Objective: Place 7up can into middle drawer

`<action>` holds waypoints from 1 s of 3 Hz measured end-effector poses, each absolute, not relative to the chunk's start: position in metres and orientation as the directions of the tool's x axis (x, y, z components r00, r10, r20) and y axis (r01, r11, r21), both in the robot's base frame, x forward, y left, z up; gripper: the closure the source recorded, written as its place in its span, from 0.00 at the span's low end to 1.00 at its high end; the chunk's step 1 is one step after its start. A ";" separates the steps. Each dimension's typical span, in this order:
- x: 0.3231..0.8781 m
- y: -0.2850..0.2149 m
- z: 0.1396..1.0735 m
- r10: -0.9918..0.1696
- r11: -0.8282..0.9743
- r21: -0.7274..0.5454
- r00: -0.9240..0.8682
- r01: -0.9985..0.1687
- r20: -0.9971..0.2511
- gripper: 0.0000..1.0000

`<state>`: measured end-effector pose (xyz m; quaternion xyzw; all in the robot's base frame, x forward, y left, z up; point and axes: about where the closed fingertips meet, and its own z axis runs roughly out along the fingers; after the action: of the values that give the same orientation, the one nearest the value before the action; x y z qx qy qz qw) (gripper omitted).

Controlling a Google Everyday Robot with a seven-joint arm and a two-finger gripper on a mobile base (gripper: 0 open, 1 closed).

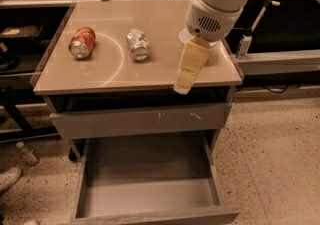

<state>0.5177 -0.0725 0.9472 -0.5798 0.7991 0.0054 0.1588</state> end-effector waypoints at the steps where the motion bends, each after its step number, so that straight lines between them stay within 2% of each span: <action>1: 0.518 -0.072 0.947 -0.925 0.328 -0.175 -0.277 -0.928 -0.260 0.00; 3: 0.590 -0.027 0.941 -0.876 0.447 -0.168 -0.392 -0.879 -0.280 0.00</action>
Offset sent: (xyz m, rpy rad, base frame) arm 0.0993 0.0599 0.0035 0.0794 -0.0100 -0.1963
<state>0.5903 -0.0271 0.9413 -0.5258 0.8344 0.0034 0.1654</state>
